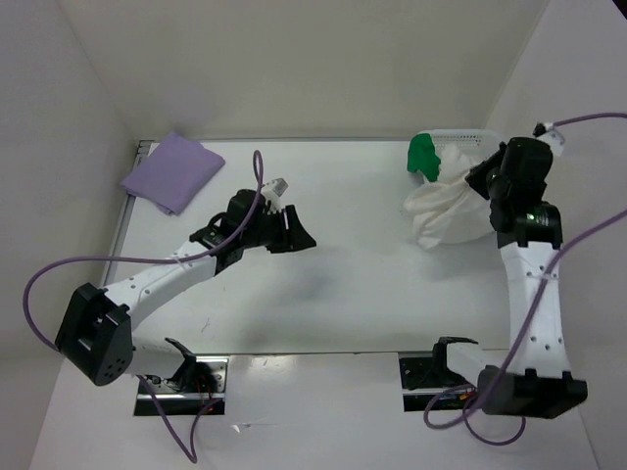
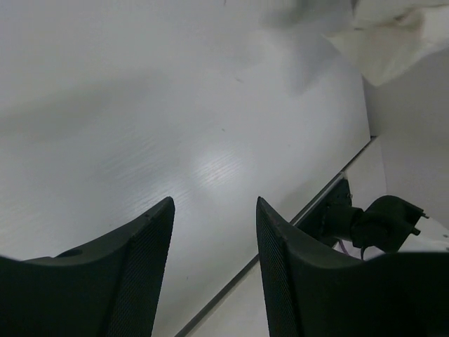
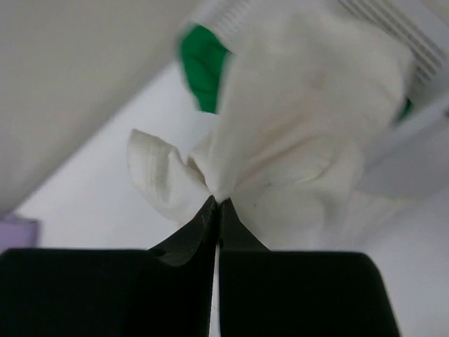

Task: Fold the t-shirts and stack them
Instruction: Grab crumpled tshirt from bin with the right arm, then move the tshirt to the center of the board

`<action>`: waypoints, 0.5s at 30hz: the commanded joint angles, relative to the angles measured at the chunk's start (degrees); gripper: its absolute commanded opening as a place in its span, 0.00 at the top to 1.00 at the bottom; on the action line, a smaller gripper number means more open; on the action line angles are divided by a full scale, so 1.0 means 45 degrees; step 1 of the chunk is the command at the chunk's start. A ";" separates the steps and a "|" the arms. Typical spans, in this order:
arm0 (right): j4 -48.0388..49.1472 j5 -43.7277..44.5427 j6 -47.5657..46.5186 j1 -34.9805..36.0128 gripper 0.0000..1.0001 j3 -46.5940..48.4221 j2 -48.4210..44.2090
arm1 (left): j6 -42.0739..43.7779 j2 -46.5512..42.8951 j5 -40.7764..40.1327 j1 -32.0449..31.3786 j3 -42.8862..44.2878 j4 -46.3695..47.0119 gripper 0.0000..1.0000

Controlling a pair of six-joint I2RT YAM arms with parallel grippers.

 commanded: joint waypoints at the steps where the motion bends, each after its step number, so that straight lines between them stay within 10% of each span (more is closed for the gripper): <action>1: -0.0097 -0.1654 0.0485 0.1268 0.99 0.2931 -0.1191 | 0.0202 0.0451 0.0006 0.0386 0.1586 0.0199 0.42; 7: 0.2300 -0.8976 0.3700 0.2109 1.00 0.5417 0.0075 | -0.0947 0.1370 0.1800 0.3936 0.2295 0.0411 0.39; 15: 0.5857 -1.2517 0.5509 0.5138 0.99 0.5206 0.1972 | -0.1264 0.0475 0.2136 0.8042 0.1122 0.0336 0.36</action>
